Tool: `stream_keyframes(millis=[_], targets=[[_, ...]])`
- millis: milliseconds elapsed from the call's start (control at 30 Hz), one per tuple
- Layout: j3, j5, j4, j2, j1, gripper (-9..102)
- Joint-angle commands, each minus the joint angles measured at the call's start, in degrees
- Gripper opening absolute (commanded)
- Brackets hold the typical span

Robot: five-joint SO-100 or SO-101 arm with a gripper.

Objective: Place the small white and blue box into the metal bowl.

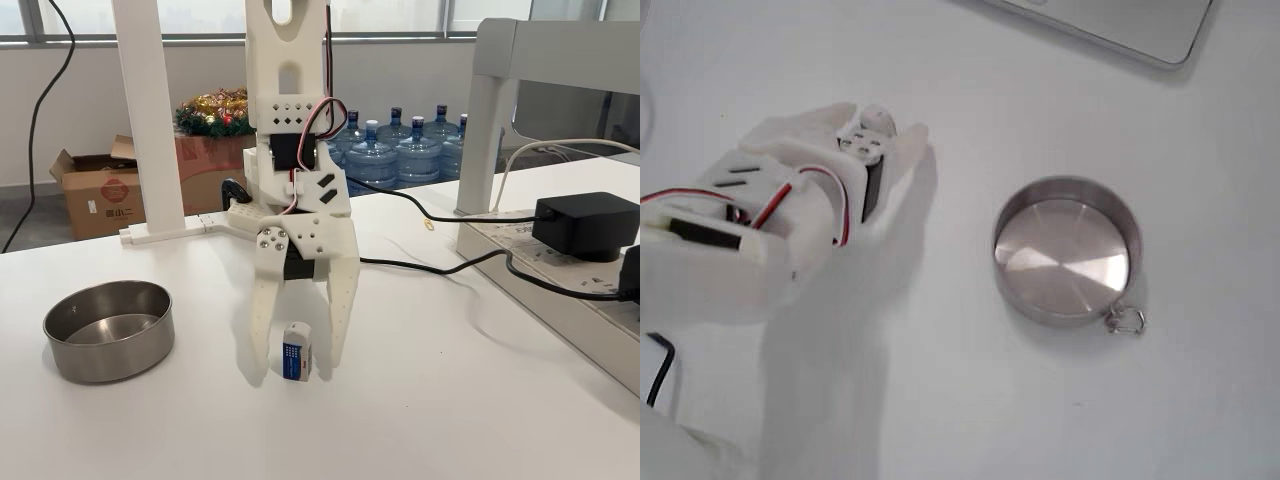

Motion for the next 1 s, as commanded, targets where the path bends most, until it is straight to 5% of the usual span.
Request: stream_keyframes(millis=[0,733,967], targets=[[-1.58,0.35,-1.14,0.26,0.97,25],[-0.97,-0.09,-1.14,0.62,1.85,16],[-0.7,-0.18,-1.14,0.88,2.29,6]])
